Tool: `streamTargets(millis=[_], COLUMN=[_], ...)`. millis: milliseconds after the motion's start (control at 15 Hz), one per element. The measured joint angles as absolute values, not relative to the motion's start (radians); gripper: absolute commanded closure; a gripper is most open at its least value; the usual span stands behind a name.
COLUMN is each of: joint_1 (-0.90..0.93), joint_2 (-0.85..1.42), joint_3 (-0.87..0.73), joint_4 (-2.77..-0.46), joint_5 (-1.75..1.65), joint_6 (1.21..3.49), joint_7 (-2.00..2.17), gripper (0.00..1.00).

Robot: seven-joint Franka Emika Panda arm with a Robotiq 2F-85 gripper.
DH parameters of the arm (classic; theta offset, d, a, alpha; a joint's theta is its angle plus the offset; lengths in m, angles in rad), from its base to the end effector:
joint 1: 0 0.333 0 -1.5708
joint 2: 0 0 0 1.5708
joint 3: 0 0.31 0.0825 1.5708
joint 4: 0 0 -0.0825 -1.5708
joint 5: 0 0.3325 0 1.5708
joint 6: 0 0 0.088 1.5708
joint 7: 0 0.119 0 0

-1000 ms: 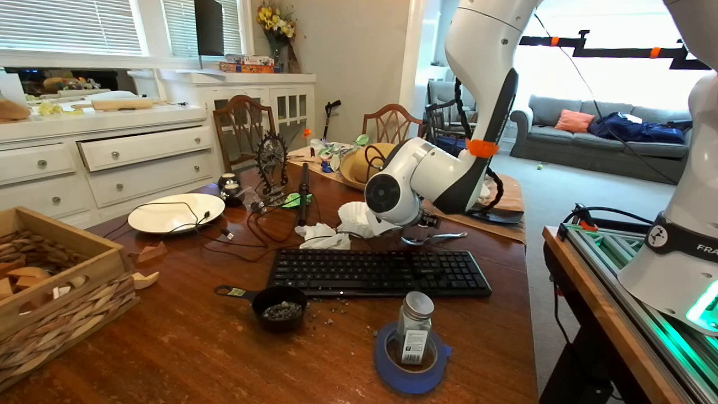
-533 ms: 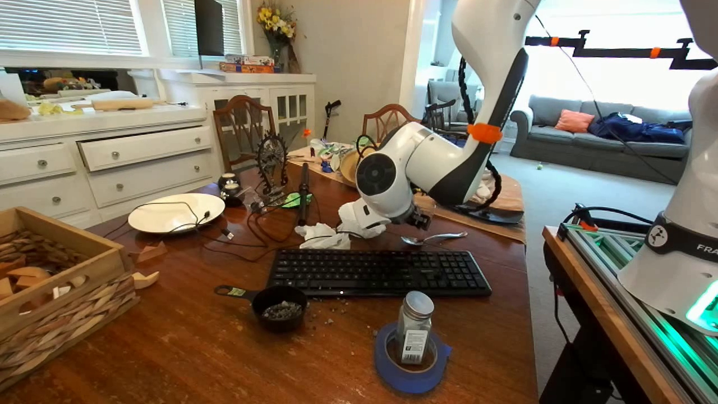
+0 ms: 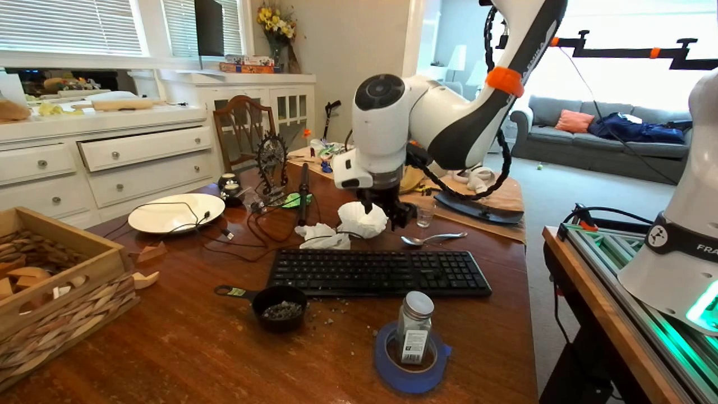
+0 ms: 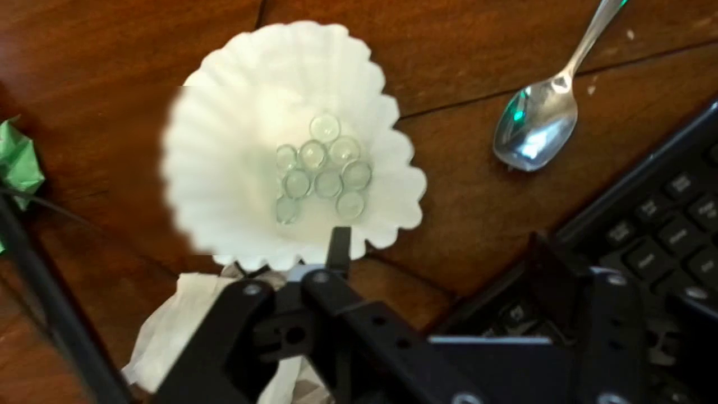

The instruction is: Pick up the small glass cup and pour its contents into the small black pot

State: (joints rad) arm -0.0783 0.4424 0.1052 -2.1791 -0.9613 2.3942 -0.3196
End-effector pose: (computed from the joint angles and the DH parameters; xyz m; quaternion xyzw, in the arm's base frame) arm 0.5094 0.0012 0.1986 0.8118 0.5177 -0.1285 0.2376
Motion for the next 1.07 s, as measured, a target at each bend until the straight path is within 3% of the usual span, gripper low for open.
streamTargets(millis=[133, 533, 1000, 1067], joint_1=[-0.077, -0.033, 0.038, 0.044], joint_2=[0.407, 0.375, 0.374, 0.374], joint_3=[0.106, 0.104, 0.073, 0.068], joint_4=[-2.180, -2.167, -2.121, -2.113], joint_5=[-0.874, -0.633, -0.429, -0.404], joint_6=[2.435, 2.469, 2.538, 2.549], joint_7=[-0.312, -0.183, 0.022, 0.049], gripper=[0.29, 0.18, 0.19, 0.10])
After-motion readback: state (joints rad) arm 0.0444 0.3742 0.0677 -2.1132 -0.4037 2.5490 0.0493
